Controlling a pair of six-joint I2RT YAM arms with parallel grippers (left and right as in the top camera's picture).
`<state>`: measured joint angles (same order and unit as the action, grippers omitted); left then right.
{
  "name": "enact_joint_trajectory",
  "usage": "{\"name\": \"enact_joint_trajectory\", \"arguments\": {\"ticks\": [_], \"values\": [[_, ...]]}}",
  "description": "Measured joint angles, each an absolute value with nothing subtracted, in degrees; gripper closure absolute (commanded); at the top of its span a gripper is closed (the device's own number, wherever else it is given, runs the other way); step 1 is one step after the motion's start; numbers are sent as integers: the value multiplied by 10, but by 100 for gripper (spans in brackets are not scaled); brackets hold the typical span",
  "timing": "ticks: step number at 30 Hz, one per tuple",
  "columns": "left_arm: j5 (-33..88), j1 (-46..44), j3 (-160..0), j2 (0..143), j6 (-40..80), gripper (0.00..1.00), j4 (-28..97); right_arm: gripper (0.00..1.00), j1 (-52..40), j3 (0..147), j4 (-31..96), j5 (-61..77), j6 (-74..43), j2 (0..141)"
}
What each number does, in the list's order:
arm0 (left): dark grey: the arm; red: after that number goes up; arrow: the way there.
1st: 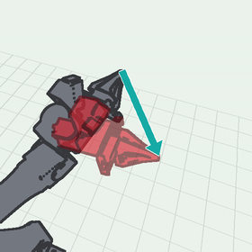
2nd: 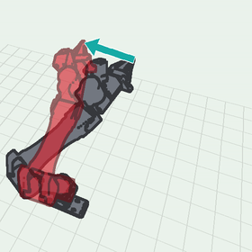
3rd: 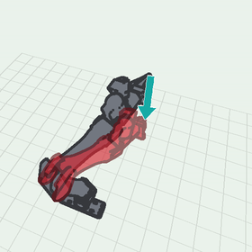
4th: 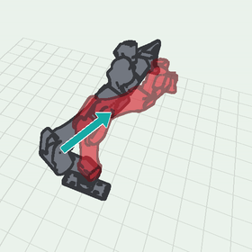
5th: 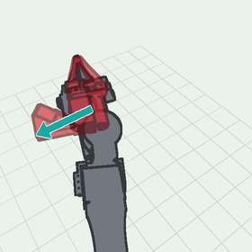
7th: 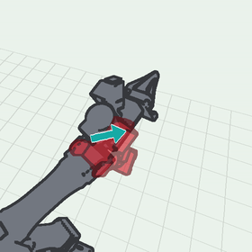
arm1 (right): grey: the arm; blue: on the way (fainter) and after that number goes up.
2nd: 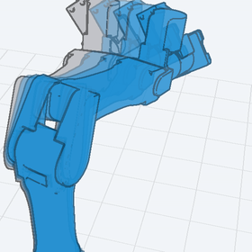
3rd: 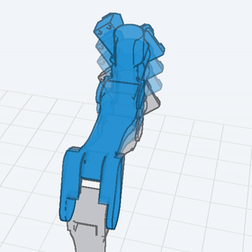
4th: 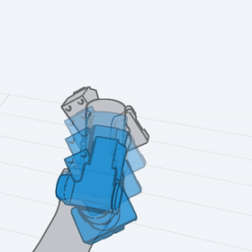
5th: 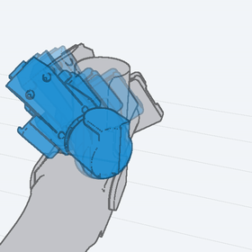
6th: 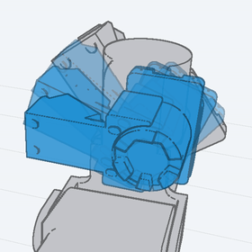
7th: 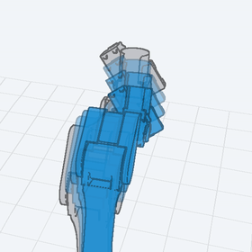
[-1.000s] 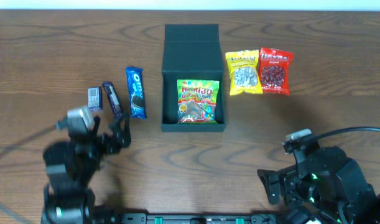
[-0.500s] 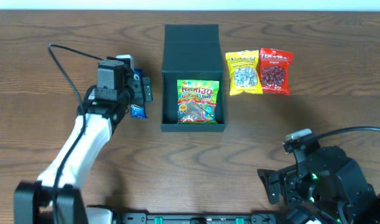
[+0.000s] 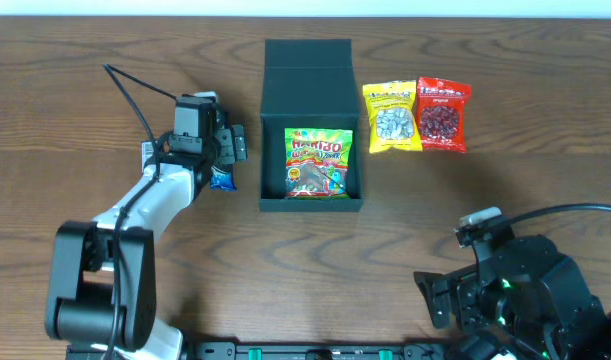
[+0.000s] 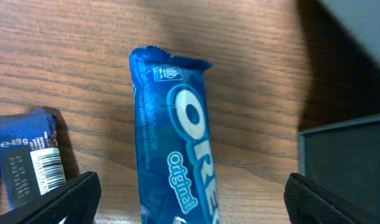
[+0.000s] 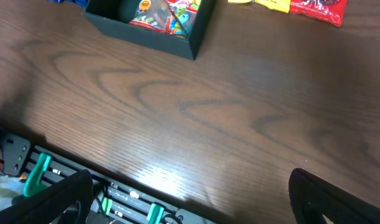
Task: Pack container
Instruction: 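Carry the Oreo pack right and lower it into the box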
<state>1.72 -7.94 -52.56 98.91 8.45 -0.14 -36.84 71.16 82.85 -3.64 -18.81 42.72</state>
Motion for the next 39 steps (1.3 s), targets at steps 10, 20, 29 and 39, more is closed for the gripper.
{"name": "enact_joint_trajectory", "arguments": {"ticks": [10,20,29,39], "values": [[-2,-79,-526,1044,85,14,-22,1,-368,712,828,-36,-188,427],[-4,-80,-528,1066,84,34,-34,1,-368,712,828,-36,-188,427],[0,-80,-528,1066,92,67,-34,1,-368,712,828,-37,-188,427],[8,-80,-528,1040,97,74,-25,1,-368,712,828,-37,-188,427]]}}
